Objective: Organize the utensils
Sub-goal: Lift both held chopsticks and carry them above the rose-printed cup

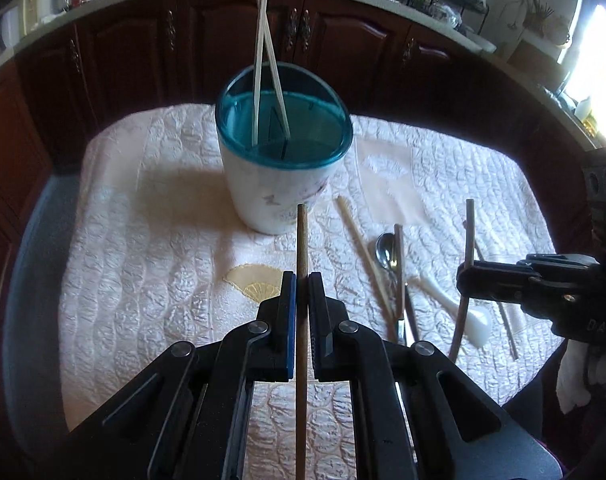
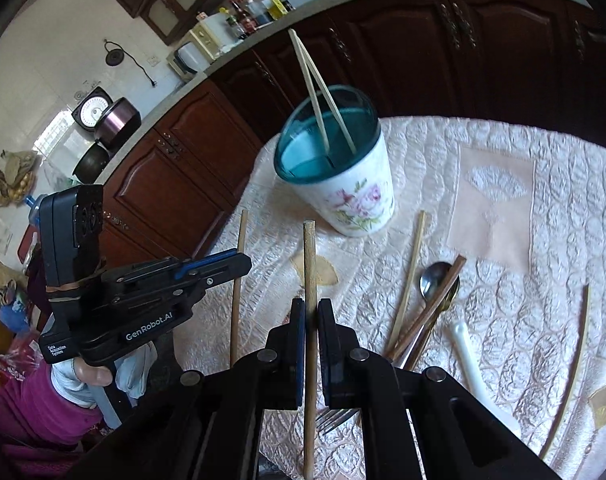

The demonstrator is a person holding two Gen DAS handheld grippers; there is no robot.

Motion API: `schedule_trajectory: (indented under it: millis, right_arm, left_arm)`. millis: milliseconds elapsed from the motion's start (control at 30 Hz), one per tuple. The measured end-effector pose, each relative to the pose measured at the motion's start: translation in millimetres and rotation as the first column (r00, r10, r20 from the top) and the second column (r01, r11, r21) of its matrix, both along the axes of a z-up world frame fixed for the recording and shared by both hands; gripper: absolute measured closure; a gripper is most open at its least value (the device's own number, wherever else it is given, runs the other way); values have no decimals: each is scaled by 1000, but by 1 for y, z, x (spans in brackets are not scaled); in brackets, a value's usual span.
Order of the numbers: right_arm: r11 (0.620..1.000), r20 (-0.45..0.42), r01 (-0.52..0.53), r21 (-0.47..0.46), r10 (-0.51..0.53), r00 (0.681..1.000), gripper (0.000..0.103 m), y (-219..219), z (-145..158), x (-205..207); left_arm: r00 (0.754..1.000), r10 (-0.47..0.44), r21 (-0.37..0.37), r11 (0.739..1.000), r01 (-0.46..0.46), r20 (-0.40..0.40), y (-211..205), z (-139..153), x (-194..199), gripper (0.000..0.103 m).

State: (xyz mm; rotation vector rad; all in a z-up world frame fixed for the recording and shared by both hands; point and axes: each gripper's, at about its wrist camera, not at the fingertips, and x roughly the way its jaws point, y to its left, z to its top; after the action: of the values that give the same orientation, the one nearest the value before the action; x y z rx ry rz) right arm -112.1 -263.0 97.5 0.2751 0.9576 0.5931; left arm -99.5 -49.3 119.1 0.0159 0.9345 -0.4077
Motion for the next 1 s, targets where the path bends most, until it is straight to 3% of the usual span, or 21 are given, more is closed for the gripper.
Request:
schedule_trajectory:
  millis: [533,1000]
  right_arm:
    - [1000,125,-19,-22,21,992,97,5,54,-5]
    - [998,239,6,-55,7,971,97,0,112,18]
  left_arm:
    - [994,6,-52,999,0,105,12,54,-19,99]
    - [981,52,-115,993,-30,188,34,111,-7,98]
